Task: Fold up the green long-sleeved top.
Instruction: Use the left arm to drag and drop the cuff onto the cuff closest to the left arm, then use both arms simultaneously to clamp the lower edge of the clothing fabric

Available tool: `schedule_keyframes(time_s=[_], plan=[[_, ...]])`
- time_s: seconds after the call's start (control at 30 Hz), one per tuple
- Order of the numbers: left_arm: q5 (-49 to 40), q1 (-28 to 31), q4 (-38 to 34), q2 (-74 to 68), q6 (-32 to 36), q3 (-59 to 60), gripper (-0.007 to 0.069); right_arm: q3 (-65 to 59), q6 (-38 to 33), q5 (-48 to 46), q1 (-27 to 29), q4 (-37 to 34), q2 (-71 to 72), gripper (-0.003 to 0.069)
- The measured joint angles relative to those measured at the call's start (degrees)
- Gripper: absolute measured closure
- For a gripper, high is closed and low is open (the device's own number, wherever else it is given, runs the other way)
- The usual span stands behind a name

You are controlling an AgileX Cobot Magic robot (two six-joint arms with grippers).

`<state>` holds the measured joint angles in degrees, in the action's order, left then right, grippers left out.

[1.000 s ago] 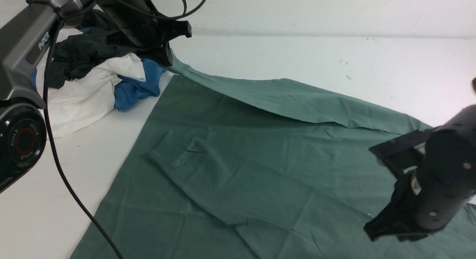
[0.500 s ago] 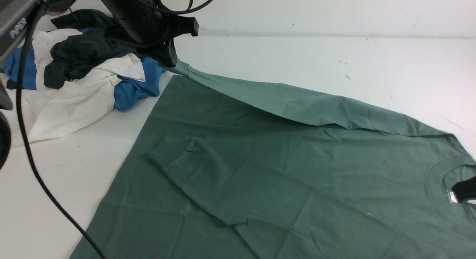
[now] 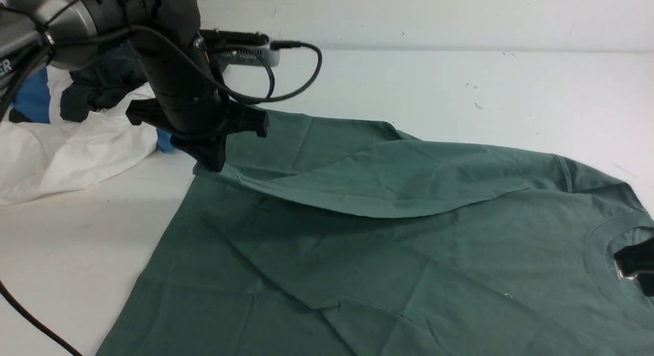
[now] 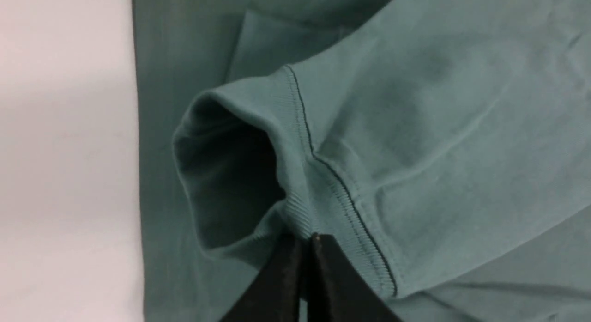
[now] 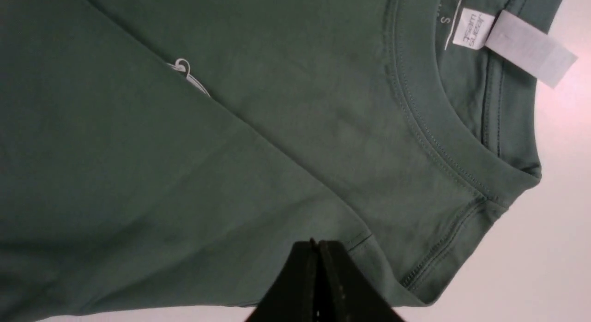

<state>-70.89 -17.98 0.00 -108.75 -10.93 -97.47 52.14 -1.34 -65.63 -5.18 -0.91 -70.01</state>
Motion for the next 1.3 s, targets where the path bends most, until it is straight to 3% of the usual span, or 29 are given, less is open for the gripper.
schedule_keyframes(time_s=[0.47, 0.97, 1.13, 1.3], plan=[[0.39, -2.77, 2.88, 6.94, -3.34, 11.09, 0.0625, -4.62, -0.80, 1.88, 0.00, -0.84, 0.00, 0.0668], [0.53, -2.82, -1.34, 6.83, -3.38, 17.87, 0.0620, -5.13, -1.66, 4.32, 0.00, -2.38, 0.00, 0.0668], [0.53, -2.82, -1.39, 6.83, -3.17, 17.87, 0.0563, -5.13, -1.66, 4.46, 0.00, -2.38, 0.00, 0.0668], [0.53, -2.82, -1.39, 7.03, -2.71, 17.87, 0.0435, -4.93, -1.66, 4.40, 0.00, -2.38, 0.00, 0.0668]])
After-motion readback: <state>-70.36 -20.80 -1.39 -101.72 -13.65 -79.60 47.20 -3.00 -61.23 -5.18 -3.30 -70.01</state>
